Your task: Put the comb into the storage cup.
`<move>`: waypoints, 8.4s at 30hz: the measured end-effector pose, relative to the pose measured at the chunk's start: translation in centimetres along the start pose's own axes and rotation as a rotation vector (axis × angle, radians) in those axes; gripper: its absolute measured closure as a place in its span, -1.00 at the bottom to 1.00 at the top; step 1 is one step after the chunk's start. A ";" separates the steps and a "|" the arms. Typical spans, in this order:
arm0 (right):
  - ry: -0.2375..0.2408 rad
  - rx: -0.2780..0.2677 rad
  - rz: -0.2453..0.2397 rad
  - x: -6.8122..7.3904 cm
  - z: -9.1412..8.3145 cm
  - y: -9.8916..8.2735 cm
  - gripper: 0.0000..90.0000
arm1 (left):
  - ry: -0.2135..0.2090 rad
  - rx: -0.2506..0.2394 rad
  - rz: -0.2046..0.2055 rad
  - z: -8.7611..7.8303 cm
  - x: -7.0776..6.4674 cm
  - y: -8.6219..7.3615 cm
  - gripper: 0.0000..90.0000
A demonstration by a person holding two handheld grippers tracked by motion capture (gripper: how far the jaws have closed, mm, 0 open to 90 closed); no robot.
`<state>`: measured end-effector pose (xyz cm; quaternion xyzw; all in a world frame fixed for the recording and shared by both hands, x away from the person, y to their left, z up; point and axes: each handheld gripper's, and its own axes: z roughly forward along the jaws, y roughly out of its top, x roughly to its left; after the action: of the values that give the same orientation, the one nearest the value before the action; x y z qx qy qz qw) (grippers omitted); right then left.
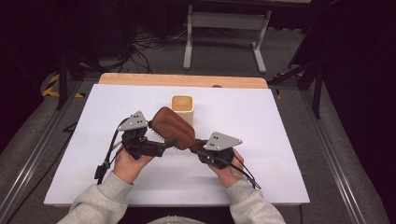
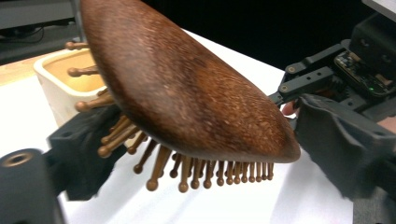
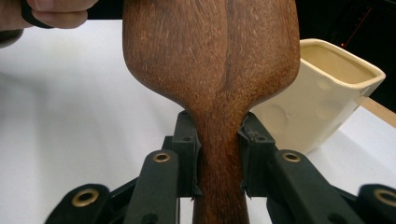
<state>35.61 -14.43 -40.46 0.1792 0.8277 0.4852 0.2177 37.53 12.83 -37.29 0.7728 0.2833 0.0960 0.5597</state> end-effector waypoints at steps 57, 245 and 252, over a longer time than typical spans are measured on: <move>0.019 -0.072 -0.028 -0.5 -0.8 -0.2 -0.11 | -0.183 -0.020 -0.012 -3.0 -0.8 3.4 0.36; 0.031 -0.122 0.155 -4.2 -3.9 -2.2 -0.98 | 0.218 0.075 -0.063 3.6 6.9 8.8 0.13; 0.033 -0.123 0.155 -4.2 -3.9 -2.2 -0.97 | 0.174 0.055 -0.060 2.9 7.2 8.7 -0.22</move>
<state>36.86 -20.39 -39.96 0.2210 0.7836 0.5532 0.1764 47.66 12.52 -31.56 0.7678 0.3563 0.1385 0.5142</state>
